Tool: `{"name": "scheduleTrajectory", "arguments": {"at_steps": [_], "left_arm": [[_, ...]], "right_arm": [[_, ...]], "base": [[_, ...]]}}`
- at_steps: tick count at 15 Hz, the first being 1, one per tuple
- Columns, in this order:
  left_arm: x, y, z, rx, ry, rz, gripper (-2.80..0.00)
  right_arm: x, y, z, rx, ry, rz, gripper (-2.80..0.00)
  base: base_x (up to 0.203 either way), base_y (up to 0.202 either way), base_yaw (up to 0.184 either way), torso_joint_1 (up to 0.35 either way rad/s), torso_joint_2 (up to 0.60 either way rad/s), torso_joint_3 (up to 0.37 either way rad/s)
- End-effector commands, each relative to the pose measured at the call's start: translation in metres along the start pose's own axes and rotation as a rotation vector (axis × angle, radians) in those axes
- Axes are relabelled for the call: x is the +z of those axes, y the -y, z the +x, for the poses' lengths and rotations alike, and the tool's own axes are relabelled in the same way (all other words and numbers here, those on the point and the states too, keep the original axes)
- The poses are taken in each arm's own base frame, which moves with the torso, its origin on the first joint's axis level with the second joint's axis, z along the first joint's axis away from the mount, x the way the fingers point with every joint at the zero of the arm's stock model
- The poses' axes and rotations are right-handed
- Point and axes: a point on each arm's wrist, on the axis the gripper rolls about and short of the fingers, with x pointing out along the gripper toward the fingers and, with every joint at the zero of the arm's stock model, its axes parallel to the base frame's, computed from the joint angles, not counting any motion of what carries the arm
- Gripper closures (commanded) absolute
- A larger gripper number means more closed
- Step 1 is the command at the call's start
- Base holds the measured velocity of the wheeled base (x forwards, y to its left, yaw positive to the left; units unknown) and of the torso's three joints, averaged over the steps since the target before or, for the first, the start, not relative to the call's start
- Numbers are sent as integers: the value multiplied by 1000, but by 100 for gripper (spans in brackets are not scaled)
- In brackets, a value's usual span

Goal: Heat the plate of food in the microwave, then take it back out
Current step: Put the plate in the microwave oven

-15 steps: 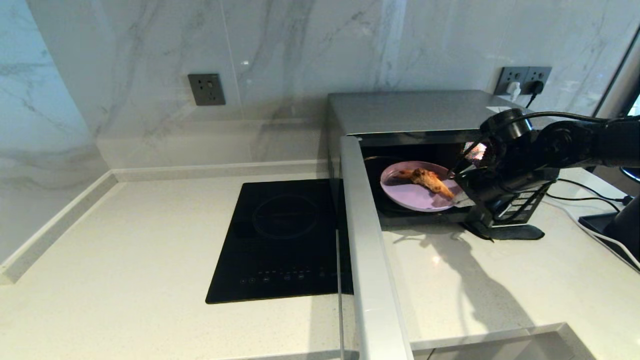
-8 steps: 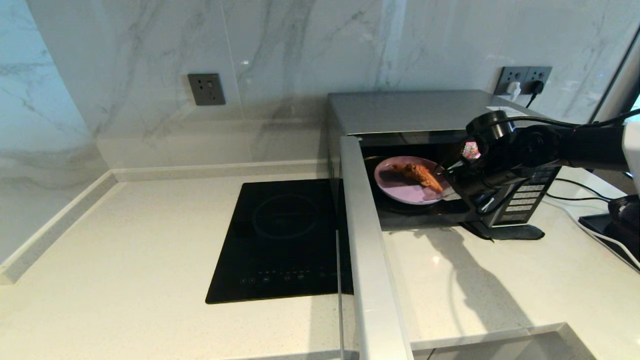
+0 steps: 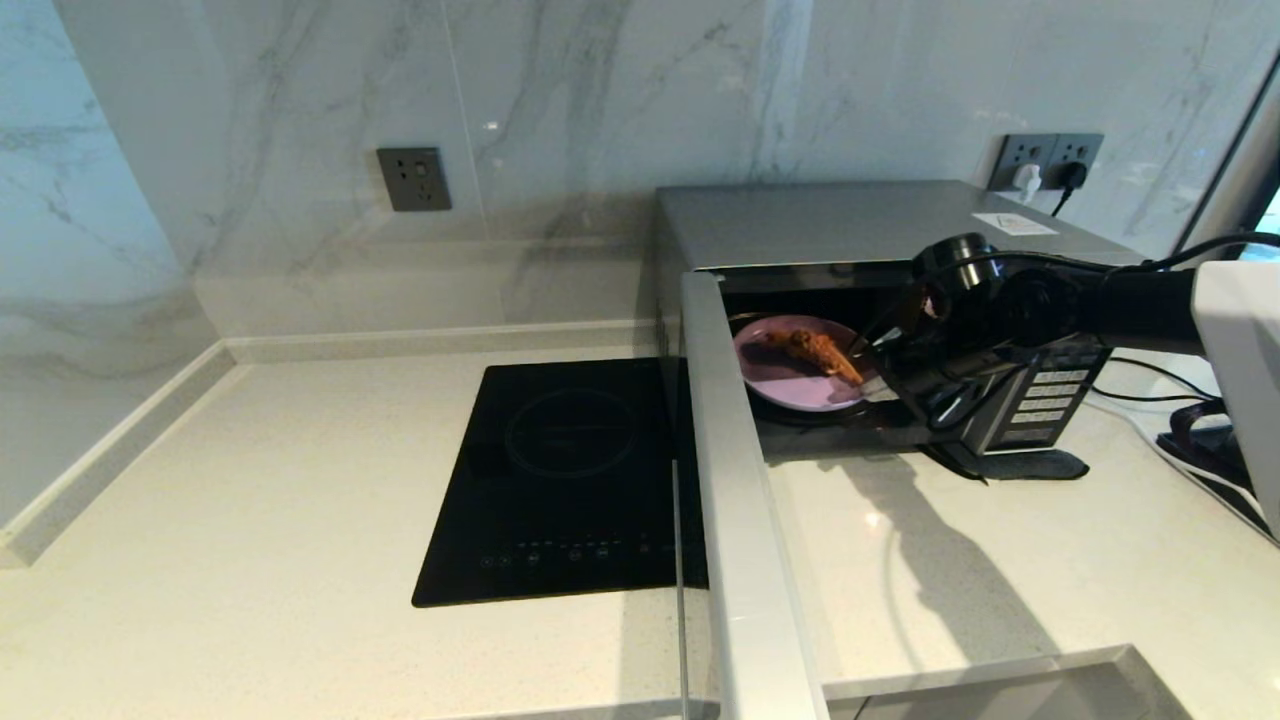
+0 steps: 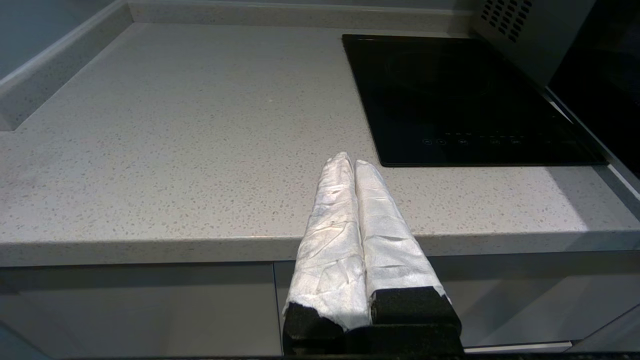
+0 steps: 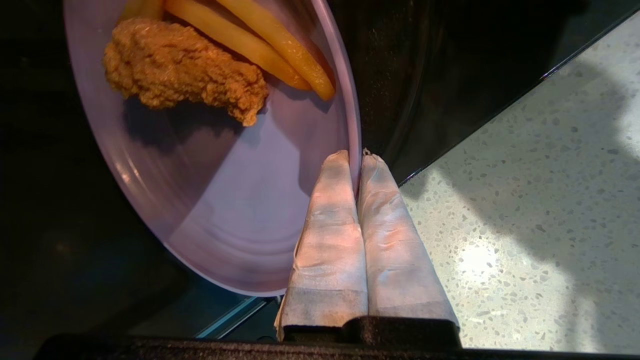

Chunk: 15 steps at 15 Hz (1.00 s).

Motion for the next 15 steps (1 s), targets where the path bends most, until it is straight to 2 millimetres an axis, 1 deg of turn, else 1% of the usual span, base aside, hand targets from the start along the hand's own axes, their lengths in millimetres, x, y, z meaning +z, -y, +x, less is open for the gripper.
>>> {"name": "scheduleTrajectory", "arguments": {"at_steps": [1,4,8,15], "left_arm": [[0,0,0,1,-1,-1,0],[0,0,0,1,-1,-1,0],[0,0,0,1,-1,-1,0],[0,0,0,1,-1,-1,0]], "right_arm": [[-2,4,5,-18,-11,9,0],[-4,8,0,-39,-20,11,0],[-10,19,-4,-93,-44,17,0],[-9,16,-6,-78,-37,14,0]], "base": [[0,0,0,0,0,0],[0,0,0,0,0,0],[0,0,0,0,0,0],[0,0,0,0,0,0]]}}
